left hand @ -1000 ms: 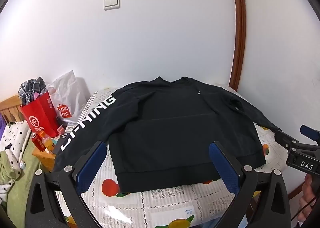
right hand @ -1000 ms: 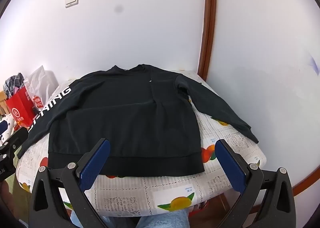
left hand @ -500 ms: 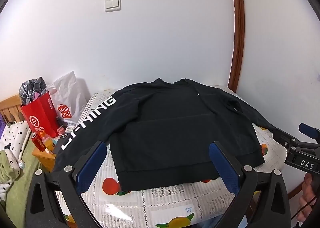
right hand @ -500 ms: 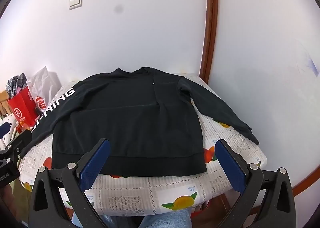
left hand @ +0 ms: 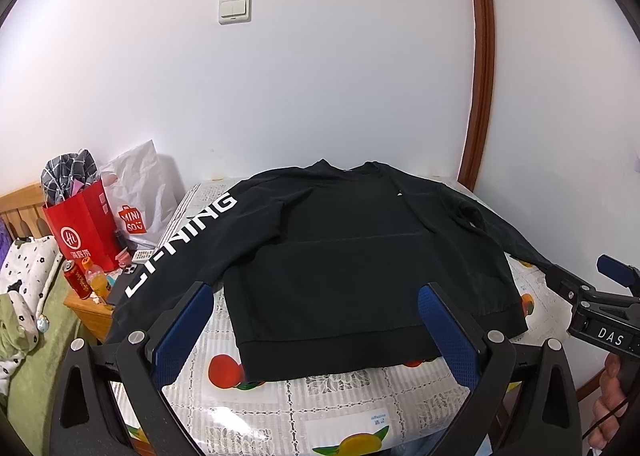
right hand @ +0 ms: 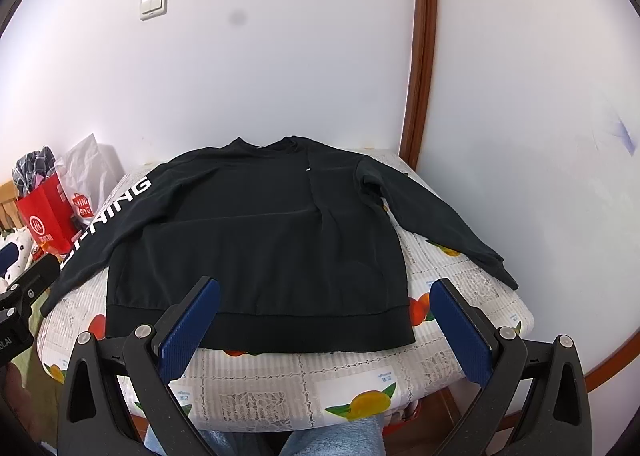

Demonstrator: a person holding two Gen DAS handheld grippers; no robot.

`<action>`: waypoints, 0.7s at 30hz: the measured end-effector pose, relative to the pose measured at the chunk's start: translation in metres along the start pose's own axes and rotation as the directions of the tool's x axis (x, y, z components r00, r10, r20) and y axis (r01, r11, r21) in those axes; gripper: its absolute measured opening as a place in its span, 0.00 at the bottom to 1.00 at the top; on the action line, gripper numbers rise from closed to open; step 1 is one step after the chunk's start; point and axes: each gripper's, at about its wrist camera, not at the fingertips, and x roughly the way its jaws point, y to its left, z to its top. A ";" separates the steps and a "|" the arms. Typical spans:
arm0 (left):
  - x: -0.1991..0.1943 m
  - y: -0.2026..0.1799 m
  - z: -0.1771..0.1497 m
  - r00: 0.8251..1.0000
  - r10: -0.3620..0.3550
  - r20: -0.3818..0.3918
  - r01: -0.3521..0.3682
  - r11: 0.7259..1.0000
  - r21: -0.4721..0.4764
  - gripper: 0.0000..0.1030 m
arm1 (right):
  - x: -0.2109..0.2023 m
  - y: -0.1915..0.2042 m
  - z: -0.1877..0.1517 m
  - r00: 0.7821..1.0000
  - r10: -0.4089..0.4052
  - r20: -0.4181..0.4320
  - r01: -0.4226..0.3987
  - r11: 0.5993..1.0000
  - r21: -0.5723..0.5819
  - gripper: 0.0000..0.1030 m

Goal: Fold small clothes

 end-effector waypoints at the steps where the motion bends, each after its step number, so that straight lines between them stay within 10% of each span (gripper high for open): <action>1: 0.000 0.000 0.000 1.000 0.001 0.000 -0.001 1.000 0.000 1.00 | 0.000 0.000 0.000 1.000 0.000 0.000 0.000 1.000 0.000 1.00; 21: -0.001 0.001 -0.003 1.000 0.002 -0.004 -0.002 1.000 -0.012 1.00 | 0.000 0.003 -0.002 1.000 0.004 0.002 -0.004 1.000 -0.007 1.00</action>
